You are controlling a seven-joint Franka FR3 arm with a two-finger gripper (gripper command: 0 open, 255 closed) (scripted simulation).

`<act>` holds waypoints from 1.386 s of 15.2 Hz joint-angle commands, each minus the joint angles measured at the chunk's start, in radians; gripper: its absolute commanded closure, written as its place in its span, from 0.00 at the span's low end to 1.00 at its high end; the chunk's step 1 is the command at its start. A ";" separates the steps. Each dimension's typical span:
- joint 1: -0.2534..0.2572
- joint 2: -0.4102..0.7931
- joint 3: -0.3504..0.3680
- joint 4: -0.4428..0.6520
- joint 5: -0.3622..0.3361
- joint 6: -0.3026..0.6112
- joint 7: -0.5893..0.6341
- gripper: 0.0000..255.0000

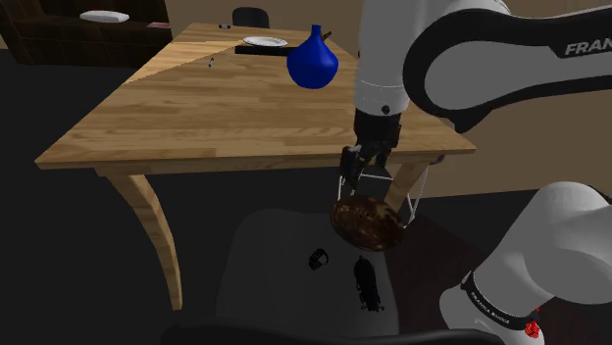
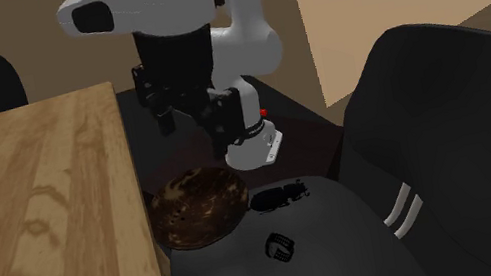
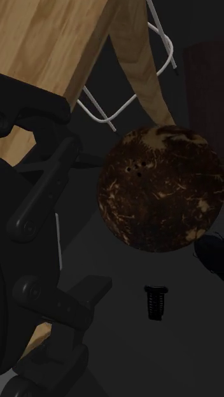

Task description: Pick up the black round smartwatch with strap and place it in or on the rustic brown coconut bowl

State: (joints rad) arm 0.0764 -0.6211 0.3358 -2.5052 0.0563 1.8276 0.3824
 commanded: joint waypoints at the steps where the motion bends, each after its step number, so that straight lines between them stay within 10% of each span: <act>1: 0.005 0.047 0.041 -0.004 0.010 0.043 0.046 0.00; 14: 0.002 0.486 0.322 0.081 -0.081 0.302 0.437 0.00; 21: -0.004 0.546 0.327 0.038 -0.127 0.391 0.476 0.00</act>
State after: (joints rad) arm 0.0744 -0.0865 0.6628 -2.4627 -0.0606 2.2043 0.8518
